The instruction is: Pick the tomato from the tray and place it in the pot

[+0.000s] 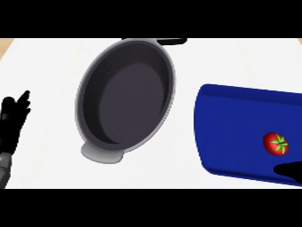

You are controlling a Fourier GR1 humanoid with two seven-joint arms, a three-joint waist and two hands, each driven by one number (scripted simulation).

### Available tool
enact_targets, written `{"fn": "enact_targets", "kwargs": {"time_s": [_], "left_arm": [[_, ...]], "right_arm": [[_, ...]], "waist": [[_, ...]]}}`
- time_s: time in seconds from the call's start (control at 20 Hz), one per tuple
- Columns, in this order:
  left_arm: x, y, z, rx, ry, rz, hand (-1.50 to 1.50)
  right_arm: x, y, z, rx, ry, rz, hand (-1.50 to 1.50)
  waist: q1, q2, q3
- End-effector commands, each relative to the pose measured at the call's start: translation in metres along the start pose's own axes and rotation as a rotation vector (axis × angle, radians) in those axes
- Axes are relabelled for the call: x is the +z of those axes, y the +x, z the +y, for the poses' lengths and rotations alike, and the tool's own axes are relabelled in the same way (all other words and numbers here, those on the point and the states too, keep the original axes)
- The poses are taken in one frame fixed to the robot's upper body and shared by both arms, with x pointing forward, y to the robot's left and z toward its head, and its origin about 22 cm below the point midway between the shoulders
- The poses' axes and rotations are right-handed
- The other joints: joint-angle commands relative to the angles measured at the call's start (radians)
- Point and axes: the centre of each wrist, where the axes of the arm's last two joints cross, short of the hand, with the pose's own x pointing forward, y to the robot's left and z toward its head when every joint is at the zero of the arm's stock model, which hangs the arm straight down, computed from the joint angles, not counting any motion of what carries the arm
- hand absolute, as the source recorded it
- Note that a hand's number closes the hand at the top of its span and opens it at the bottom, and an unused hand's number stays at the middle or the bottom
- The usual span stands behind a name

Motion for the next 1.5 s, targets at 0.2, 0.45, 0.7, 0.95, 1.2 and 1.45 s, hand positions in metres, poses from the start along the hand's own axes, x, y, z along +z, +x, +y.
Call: {"fn": "enact_targets", "kwargs": {"time_s": [0.2,0.45,0.7,0.95,1.2,1.45], "left_arm": [[-0.004,0.002,-0.003,0.001,0.006,0.014,0.00],[0.001,0.005,-0.012,0.005,-0.013,0.003,0.00],[0.021,-0.001,-0.001,0.007,-0.015,-0.011,0.00],[0.012,-0.008,-0.018,0.000,-0.003,-0.009,0.00],[0.005,-0.008,0.000,-0.010,-0.001,-0.004,0.00],[0.004,0.017,-0.021,0.008,-0.002,-0.024,0.00]], "right_arm": [[0.010,0.009,0.001,0.002,0.052,0.201,-1.50],[-0.008,-0.006,0.013,0.031,0.067,0.228,-1.50],[-0.022,0.002,0.024,0.025,0.083,0.257,-1.50],[-0.027,-0.007,0.039,0.037,0.059,0.217,-1.50],[-0.057,-0.002,0.034,0.068,0.058,0.236,-1.50],[-0.053,0.012,0.059,0.056,0.092,0.285,-1.50]], "waist": [[-0.012,0.001,0.003],[-0.011,0.002,0.004],[0.010,0.001,0.004],[-0.006,0.002,0.004],[0.001,0.003,0.004],[0.000,0.003,0.004]]}}
